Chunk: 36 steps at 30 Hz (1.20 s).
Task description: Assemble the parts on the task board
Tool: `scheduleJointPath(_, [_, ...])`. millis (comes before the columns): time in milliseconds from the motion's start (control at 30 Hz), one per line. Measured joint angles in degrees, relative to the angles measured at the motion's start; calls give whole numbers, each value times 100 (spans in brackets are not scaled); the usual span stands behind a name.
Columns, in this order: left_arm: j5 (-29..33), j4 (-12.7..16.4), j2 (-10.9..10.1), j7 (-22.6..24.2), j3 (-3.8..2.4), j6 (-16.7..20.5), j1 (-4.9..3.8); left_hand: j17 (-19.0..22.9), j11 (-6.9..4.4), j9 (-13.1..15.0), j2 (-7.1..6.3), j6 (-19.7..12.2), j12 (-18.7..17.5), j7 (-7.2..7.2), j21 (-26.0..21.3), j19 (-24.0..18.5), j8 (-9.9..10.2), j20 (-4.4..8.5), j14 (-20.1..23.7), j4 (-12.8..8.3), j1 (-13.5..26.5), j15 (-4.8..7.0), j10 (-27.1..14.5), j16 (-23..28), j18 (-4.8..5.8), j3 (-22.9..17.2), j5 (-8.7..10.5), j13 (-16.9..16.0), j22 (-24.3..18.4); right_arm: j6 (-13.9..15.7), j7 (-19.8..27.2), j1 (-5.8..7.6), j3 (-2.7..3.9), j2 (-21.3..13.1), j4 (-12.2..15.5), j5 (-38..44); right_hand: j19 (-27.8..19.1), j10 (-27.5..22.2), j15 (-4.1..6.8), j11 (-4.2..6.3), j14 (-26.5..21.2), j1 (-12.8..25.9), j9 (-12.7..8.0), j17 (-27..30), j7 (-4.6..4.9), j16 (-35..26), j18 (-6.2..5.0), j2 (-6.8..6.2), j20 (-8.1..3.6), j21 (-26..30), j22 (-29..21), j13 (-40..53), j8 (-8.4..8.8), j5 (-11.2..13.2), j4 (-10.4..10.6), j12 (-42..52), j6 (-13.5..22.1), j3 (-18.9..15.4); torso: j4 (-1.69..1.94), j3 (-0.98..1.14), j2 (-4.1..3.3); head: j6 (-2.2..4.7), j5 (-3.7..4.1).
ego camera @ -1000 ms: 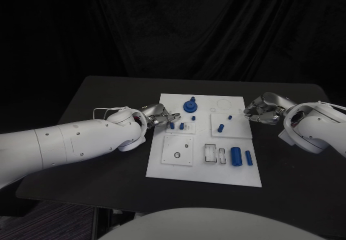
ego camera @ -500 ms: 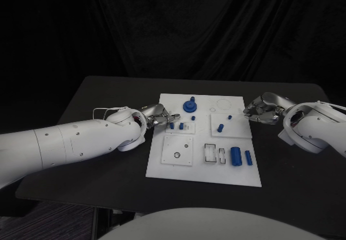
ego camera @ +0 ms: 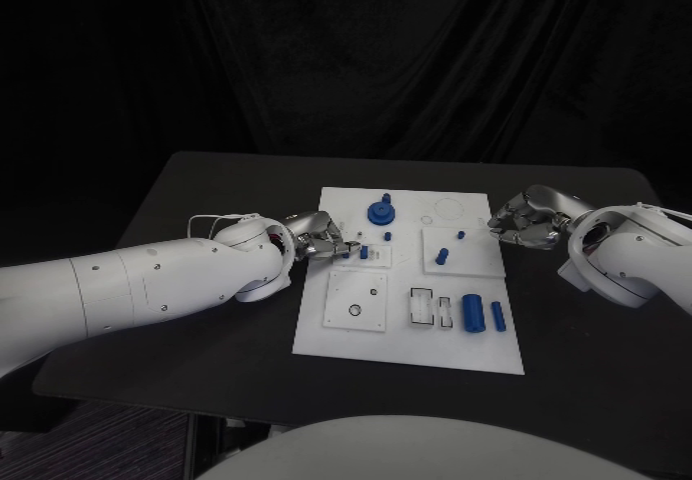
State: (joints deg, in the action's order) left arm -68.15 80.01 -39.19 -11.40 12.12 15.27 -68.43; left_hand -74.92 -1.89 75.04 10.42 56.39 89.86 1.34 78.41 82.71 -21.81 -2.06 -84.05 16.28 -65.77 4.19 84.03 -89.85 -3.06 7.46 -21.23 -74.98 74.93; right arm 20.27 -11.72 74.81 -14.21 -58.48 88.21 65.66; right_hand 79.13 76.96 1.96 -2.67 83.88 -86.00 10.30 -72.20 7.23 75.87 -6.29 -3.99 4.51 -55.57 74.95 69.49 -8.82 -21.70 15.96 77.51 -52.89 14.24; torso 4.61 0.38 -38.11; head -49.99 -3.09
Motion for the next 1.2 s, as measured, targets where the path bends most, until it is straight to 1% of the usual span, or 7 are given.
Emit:
scheduleJointPath(100, [0,0,0,-1,0,-51,0,0,9,0,-48,0,1,0,-18,0,0,0,0,-10,-125,0,-9,0,0,-41,0,-5,0,-1,0,0,0,0,0,-1,0,0,0,0,0,0,0,0,0,0,0,0,0,0,0,1,0,0,0,0,0,0,3,0,0,0,7])
scheduleJointPath(167, [0,0,0,-5,0,-83,0,0,11,0,-90,-20,3,-20,-18,0,0,0,0,-15,-227,0,-10,0,0,-96,-36,-10,0,-2,0,0,0,-1,0,-1,0,0,0,0,0,0,0,0,0,0,0,0,0,0,0,1,0,0,0,0,0,0,3,0,0,0,9])
scheduleJointPath(367, [-1,-2,0,-20,-8,-150,0,1,20,0,-181,-41,20,0,-18,0,29,0,0,-1,-454,0,-18,0,0,-255,-228,-12,-1,-4,0,0,0,-9,5,-3,0,0,0,0,0,0,0,0,0,0,1,0,0,0,-1,0,0,0,0,2,0,0,3,0,-1,0,11])
scheduleJointPath(433, [-1,-2,2,-26,-10,-156,0,1,21,0,-172,-40,22,0,-18,0,29,0,0,3,-486,0,-18,0,0,-305,-292,-11,-1,-5,0,0,0,-10,5,-4,0,0,0,0,0,0,0,0,0,0,0,0,0,0,-1,-1,0,0,0,2,0,0,3,0,-2,0,11])
scheduleJointPath(567, [-1,-2,3,-39,-13,-159,-1,1,22,0,-201,-40,23,0,-18,0,29,0,0,3,-548,0,-19,0,0,-368,-372,-11,-1,-7,0,-1,0,-12,7,-4,0,0,0,0,0,0,0,0,0,0,0,0,0,0,-1,-2,0,0,0,3,0,0,3,1,-3,0,11])
scheduleJointPath(800, [-1,5,5,-59,-18,-151,-3,1,9,1,-285,-54,23,-13,-18,0,52,0,0,7,-707,-1,-4,0,0,-579,-554,-9,-1,-18,-1,-1,0,-12,6,-43,0,-20,0,20,0,0,0,7,0,0,1,0,0,0,-2,-10,0,0,-16,16,0,16,1,1,-4,0,4])
scheduleJointPath(1200, [0,13,-27,-140,-22,-106,-6,1,9,2,-286,-61,24,-20,-18,0,51,0,0,-1,-734,-1,8,0,0,-632,-576,-7,-2,-47,-6,-1,0,-11,2,-126,0,-20,0,20,0,0,0,6,0,-23,1,0,0,22,-3,-8,0,0,-16,-10,0,16,0,0,-3,0,9])
